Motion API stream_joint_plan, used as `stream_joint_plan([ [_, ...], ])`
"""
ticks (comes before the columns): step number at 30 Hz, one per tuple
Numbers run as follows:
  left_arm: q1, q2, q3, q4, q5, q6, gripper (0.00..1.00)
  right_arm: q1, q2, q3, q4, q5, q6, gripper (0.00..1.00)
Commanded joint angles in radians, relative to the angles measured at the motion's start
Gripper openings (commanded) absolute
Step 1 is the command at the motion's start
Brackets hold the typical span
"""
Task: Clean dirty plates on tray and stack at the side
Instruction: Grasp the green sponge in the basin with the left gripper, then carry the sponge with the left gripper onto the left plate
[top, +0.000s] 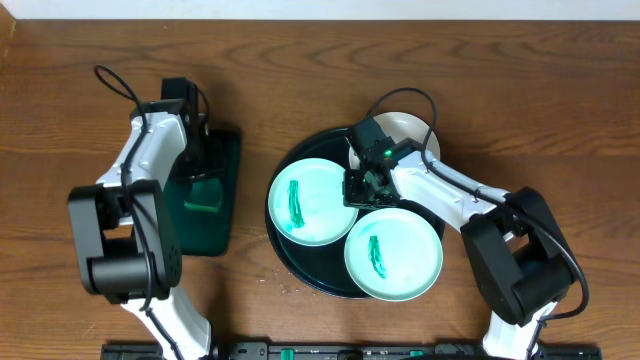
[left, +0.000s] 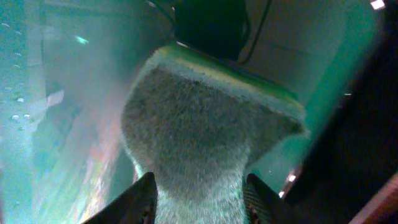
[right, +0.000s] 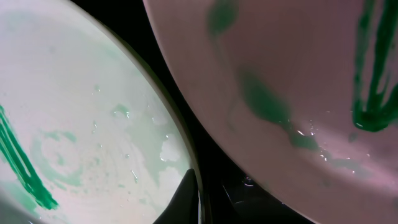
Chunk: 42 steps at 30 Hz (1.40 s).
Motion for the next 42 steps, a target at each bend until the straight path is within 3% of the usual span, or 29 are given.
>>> stream_joint_plan([
  [1, 0.005, 0.056, -0.011, -0.003, 0.004, -0.002, 0.38, 0.009, 0.028, 0.021, 0.017, -0.021, -0.012, 0.01],
  [5, 0.005, 0.085, -0.011, -0.003, 0.004, -0.003, 0.14, 0.001, 0.028, 0.021, 0.014, -0.055, -0.012, 0.01],
  [7, 0.005, 0.086, -0.012, -0.003, 0.004, -0.003, 0.08, -0.011, 0.028, 0.021, 0.011, -0.082, -0.012, 0.01],
  [14, 0.005, 0.085, -0.009, -0.008, 0.005, -0.003, 0.07, -0.030, 0.028, 0.021, 0.005, -0.107, -0.024, 0.01],
  [18, 0.005, 0.057, 0.042, -0.089, 0.003, -0.001, 0.07, -0.029, 0.028, 0.021, 0.008, -0.106, -0.031, 0.01],
  [22, 0.004, -0.044, 0.121, -0.202, 0.023, -0.011, 0.07, -0.029, 0.028, 0.021, 0.010, -0.102, -0.031, 0.01],
  [28, -0.022, -0.224, 0.129, -0.247, 0.075, -0.070, 0.07, -0.029, 0.028, 0.021, 0.017, -0.103, -0.031, 0.01],
  [35, -0.129, -0.263, 0.110, -0.256, 0.084, -0.214, 0.07, -0.029, 0.028, 0.021, 0.017, -0.103, -0.031, 0.01],
  [42, -0.323, -0.257, 0.014, -0.139, 0.064, -0.404, 0.07, -0.029, 0.028, 0.021, 0.016, -0.103, -0.031, 0.01],
])
